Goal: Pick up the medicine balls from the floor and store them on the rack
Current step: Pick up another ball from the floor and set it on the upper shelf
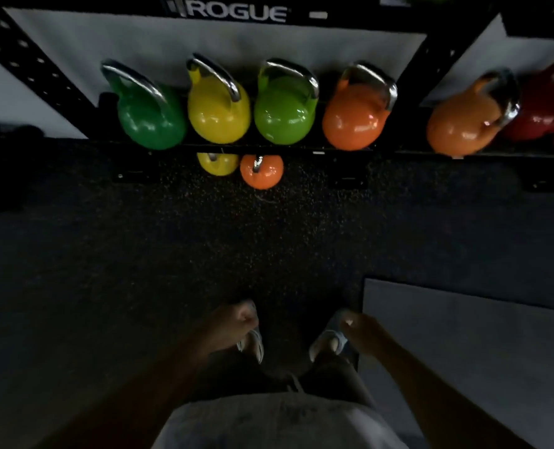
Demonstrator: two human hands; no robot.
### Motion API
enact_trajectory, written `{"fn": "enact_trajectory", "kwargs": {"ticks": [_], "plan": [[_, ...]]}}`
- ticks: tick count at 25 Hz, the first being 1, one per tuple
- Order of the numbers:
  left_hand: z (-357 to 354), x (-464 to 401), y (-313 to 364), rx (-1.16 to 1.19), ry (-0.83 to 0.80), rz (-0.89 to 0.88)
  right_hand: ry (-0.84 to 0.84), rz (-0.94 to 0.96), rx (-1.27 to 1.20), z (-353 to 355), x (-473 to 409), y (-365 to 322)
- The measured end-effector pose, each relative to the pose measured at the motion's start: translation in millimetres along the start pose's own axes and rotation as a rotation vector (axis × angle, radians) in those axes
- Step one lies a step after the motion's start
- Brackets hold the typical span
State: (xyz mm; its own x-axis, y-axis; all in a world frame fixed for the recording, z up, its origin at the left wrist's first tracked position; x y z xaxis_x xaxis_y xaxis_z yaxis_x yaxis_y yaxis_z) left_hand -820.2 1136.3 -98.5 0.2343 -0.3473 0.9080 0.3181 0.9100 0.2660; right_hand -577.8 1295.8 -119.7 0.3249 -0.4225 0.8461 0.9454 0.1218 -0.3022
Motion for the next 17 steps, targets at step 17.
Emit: {"fn": "enact_trajectory", "kwargs": {"ticks": [17], "plan": [[-153, 41, 112, -1.063, -0.187, -0.336, 0.603, -0.459, -0.937, -205, 218, 139]]}}
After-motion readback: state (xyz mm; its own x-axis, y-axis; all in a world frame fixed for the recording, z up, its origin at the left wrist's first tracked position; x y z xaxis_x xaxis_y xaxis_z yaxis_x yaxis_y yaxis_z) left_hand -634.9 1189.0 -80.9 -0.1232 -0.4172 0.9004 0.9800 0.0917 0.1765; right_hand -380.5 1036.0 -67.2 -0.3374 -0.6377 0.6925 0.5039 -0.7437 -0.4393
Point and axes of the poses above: each hand's wrist, its own x-axis away from the middle knuckle, its own z-axis out of the back of the hand, y = z × x, the point moved 6 cm from there along -x, towards the middle knuckle, and after that the axes turned 8 degrees about z, right-handed, at the moved point
